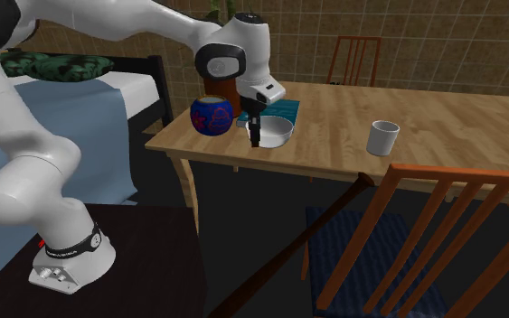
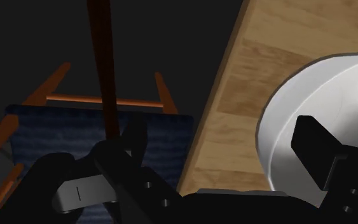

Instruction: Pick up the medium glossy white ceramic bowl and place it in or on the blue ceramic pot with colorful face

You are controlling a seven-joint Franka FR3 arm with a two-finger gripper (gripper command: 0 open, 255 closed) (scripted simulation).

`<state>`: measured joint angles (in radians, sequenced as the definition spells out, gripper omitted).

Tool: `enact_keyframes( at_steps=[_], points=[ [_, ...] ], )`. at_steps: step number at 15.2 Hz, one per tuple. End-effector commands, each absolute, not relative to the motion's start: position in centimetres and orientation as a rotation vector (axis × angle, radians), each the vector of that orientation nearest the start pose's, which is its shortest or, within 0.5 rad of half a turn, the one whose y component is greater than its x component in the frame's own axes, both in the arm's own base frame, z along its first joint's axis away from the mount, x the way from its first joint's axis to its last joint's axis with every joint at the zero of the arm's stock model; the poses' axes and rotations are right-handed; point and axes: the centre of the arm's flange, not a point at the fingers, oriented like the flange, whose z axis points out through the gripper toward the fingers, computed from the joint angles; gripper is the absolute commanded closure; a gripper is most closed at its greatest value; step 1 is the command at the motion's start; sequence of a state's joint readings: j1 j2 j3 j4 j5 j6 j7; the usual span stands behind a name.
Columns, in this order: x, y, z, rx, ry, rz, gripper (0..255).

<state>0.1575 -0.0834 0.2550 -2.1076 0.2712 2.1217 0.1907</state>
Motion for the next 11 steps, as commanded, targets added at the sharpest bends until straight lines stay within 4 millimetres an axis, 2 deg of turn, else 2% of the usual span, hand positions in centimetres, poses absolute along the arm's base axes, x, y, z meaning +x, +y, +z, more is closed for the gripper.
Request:
enact_keyframes(
  at_steps=[1, 6, 11],
  points=[
    [50.4, 24.5, 45.6, -2.892, -0.139, -0.047, 0],
    [53.8, 29.3, 43.2, -2.869, -0.159, -0.064, 0],
    [54.1, 30.3, 40.9, -2.866, -0.161, -0.065, 0]
  ],
)
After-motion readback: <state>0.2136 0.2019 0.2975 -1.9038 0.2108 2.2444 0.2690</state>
